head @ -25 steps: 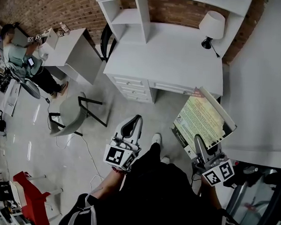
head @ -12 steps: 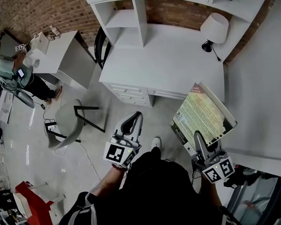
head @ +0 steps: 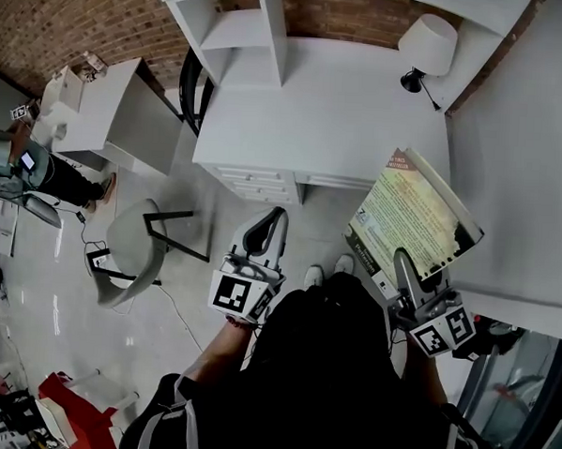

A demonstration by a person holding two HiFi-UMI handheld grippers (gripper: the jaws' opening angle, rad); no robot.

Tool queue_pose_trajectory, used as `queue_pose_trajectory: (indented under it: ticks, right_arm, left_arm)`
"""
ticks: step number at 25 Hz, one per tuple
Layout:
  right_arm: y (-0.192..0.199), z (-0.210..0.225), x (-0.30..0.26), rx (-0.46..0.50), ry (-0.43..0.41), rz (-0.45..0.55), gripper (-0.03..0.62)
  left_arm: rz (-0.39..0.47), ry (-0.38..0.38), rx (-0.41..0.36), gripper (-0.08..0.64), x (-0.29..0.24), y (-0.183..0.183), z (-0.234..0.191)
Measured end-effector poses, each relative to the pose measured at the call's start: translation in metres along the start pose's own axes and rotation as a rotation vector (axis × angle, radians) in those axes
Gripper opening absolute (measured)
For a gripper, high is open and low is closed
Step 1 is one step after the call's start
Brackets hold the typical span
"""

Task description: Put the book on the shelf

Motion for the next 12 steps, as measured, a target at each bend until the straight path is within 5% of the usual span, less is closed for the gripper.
queue_pose_trajectory:
  ticks: [12]
  right_arm:
    - [0.019, 0.028, -0.021, -0.064, 0.003, 0.026, 0.167]
  left_arm:
    - [0.01, 0.004, -0.016, 0.029, -0.021, 0.003, -0.012]
Point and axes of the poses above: the fingertips, and each gripper's own axes: x backward along the fingers, z to its right, y out of its underside, the point moved 10 cm from there along x, backward along the fingers, and after that the axes turned 15 degrees about z, right-handed, at the moved point
